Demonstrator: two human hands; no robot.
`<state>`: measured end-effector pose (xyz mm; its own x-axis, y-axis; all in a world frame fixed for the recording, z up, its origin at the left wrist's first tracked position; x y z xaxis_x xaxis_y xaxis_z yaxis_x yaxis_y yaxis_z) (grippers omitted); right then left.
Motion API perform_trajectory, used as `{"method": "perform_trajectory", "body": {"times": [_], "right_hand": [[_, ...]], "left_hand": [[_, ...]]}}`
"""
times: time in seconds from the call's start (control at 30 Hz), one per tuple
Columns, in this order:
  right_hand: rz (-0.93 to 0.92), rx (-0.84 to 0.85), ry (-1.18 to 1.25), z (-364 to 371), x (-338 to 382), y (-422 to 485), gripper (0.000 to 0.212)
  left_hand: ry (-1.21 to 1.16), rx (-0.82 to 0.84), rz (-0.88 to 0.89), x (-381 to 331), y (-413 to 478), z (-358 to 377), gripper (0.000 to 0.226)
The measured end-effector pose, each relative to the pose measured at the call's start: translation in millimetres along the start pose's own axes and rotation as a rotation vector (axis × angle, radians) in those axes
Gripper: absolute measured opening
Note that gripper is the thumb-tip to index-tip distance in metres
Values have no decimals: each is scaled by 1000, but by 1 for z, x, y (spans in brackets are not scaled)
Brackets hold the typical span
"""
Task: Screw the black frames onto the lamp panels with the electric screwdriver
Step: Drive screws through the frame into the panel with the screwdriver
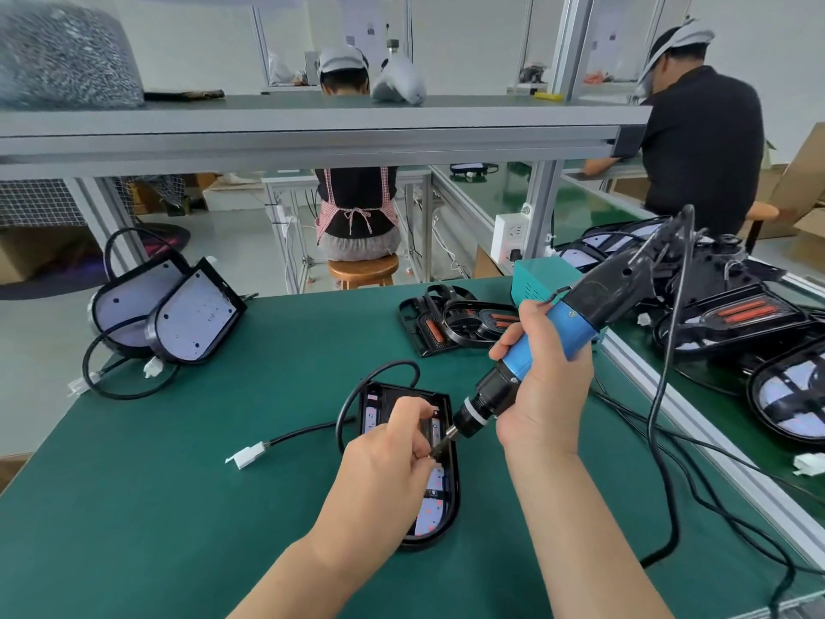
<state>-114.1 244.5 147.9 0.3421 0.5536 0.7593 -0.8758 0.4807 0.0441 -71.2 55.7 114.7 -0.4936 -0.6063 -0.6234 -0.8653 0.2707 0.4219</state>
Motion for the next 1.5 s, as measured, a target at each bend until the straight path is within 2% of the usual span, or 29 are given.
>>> {"method": "perform_trajectory", "body": {"times": [0.17,0.3,0.37,0.47,0.57,0.67,0.77,1.03,1.27,1.5], "right_hand": [[33,-22,34,7,-14,6,14],[52,-30,71,20,-21,22,17],[46,-31,73,28,-25,31,17],[25,-29,12,42,-34,43,16],[17,-17,-44,56,-48,48,18],[26,3,-76,67,-62,50,18],[33,1,-82,70,-69,54,19],[53,20,-123,73,-74,61,17],[69,41,-121,72,-81,60,18],[54,85,-129,78,-83,60,18]], "left_hand": [[36,-61,-65,18,-7,-14,53],[52,-374,-194,51,-37,-49,38],[-20,-439,-332,74,-54,-48,35],[-107,-236,-529,97,-58,-19,34],[-201,-120,-626,107,-46,-4,54],[-271,-49,-663,116,-35,8,59],[-452,2,-659,119,-32,23,52],[-550,-22,-675,123,-35,30,52],[-539,-22,-675,123,-35,30,56],[-566,-1,-678,121,-35,32,50]]}}
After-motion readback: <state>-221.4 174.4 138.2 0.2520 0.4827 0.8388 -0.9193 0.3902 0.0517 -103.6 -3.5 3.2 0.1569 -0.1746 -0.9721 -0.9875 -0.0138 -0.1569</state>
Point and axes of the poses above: each hand's wrist, its own y-axis towards the middle knuckle, its own z-axis out of the palm, x = y × z, the point moved 10 cm from there along y, towards the middle knuckle, and after that the axes turned 9 degrees about z, right-handed, at the moved point
